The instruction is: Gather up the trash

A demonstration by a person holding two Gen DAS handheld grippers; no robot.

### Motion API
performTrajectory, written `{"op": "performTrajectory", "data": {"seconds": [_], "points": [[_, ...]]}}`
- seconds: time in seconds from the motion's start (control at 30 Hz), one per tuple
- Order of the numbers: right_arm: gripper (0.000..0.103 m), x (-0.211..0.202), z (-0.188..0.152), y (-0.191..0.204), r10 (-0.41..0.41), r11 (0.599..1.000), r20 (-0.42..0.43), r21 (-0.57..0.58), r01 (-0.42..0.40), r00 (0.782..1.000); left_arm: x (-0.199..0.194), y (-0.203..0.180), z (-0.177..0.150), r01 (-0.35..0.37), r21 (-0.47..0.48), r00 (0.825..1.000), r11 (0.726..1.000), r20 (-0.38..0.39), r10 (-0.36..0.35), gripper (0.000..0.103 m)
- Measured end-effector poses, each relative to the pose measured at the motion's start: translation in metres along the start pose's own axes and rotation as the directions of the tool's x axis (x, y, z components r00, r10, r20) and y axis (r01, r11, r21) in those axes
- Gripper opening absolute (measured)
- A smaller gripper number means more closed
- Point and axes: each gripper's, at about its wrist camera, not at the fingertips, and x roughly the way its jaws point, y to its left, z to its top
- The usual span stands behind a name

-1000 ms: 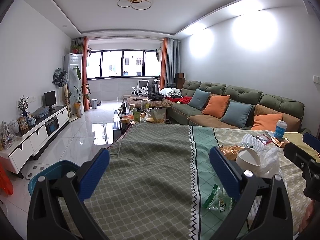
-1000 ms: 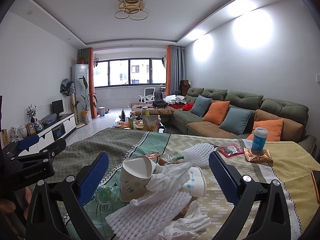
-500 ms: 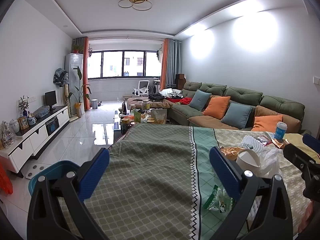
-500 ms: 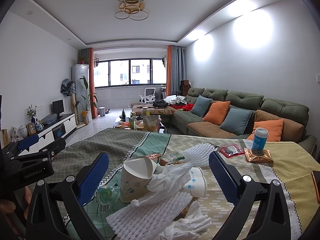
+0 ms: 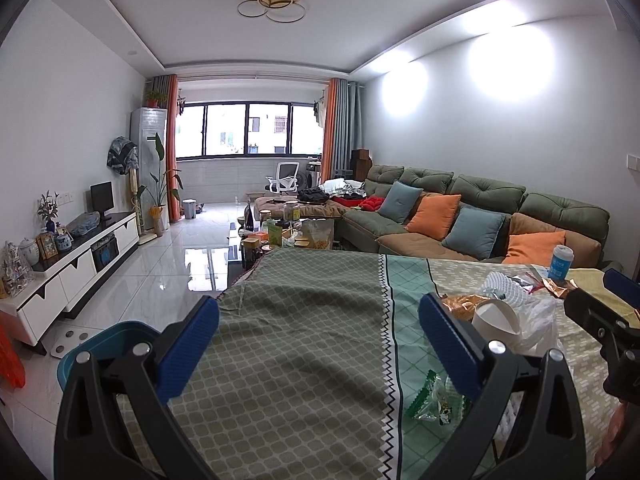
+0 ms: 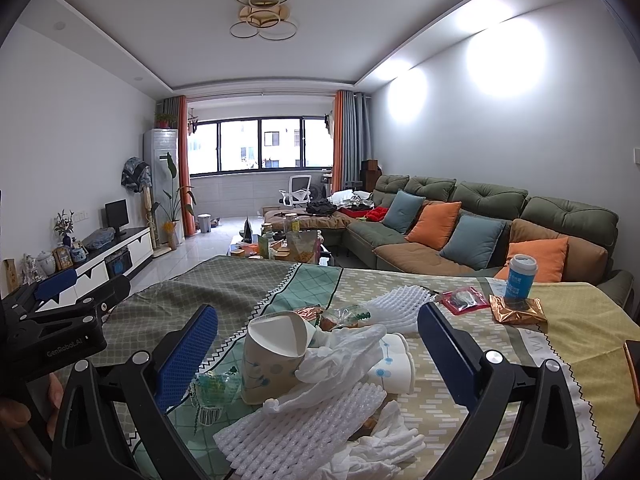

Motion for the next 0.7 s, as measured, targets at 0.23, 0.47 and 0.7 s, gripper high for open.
{"op": "performTrajectory", "data": {"seconds": [0.23, 0.47, 0.7], "points": [[0.099, -0.0001, 0.0000, 0.0000, -0.001, 1.000, 0.000, 0.001, 0.001, 1.000, -0.0007, 0.0002, -0.0008, 0.002, -0.001, 1.000, 1.000, 0.001, -0.002, 0.100], [0.099, 0.0009, -0.0006, 0.0015, 0.004, 1.000, -0.003, 0.001, -0.004, 1.000, -0.0017, 0.0001, -0.0034, 0.011, -0.002, 1.000, 1.000, -0.004, -0.011, 0.100], [0.099, 0.0070, -0.0051, 0.0024, 0.012, 1.000, -0.034, 0.005, -0.011, 0.999, 0.0021, -0.0030, -0.0092, 0.080, 0.024, 0.996, 0.996, -0.046, -0.079, 0.100]]}}
